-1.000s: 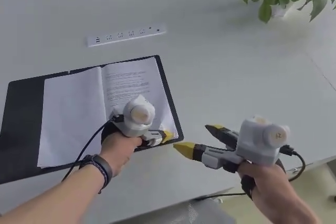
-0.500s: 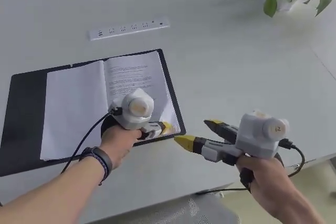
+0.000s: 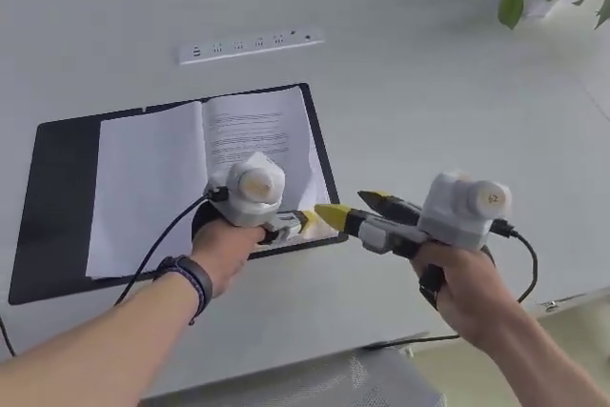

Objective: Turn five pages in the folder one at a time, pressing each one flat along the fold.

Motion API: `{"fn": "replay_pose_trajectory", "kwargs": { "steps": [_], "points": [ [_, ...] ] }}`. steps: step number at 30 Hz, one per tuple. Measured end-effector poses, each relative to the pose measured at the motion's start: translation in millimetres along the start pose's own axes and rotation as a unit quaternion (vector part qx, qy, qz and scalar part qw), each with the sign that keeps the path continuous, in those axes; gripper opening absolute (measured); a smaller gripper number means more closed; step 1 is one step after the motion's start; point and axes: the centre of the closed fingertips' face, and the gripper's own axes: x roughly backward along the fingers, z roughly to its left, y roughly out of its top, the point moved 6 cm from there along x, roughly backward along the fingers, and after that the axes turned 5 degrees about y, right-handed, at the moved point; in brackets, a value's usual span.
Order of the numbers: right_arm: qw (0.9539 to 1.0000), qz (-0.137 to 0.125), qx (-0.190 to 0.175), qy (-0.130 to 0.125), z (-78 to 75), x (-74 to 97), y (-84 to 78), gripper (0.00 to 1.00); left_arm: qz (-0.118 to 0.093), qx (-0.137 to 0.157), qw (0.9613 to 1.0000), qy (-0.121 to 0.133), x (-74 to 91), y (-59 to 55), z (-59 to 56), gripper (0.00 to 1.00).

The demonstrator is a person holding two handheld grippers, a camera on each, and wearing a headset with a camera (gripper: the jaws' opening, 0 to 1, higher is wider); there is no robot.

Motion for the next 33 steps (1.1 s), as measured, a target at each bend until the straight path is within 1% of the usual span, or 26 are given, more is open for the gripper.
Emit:
{"fn": "replay_pose_trajectory", "kwargs": {
  "steps": [6,9,11,15,19,24,29,33],
  "points": [
    [0.9997,-0.007,-0.024,0.008,-8.6,-20.5,6.0,0.57,-0.003,0.003,1.0000,0.002,-0.1,-0.6,0.4,0.47],
    [0.9995,0.000,-0.032,0.006,-12.6,-32.0,5.0,0.53,-0.006,0.007,0.9999,0.004,0.0,-0.7,0.4,0.47],
    [0.9990,0.001,-0.044,0.008,-12.8,-39.4,5.2,0.51,-0.007,0.012,0.9999,0.006,0.1,-0.6,0.6,0.47],
    [0.9963,-0.002,-0.085,0.007,-22.0,-53.8,2.1,0.46,-0.011,0.023,0.9997,0.007,0.6,-0.5,1.5,0.46],
    [0.9949,0.007,-0.100,0.009,-29.3,-64.1,-2.3,0.41,-0.013,0.026,0.9996,0.003,0.9,-0.6,2.4,0.46],
    [0.9940,0.019,-0.107,0.013,-32.6,-70.1,-5.4,0.34,-0.013,0.027,0.9995,0.004,1.0,-0.6,2.3,0.46],
    [0.9927,0.025,-0.117,0.011,-35.2,-70.9,-10.5,0.22,-0.015,0.030,0.9994,0.005,1.1,-0.7,2.3,0.46],
    [0.9921,0.025,-0.121,0.017,-34.4,-71.3,-12.8,0.12,-0.014,0.033,0.9993,0.004,1.4,-0.3,2.6,0.46]
  ]
}}
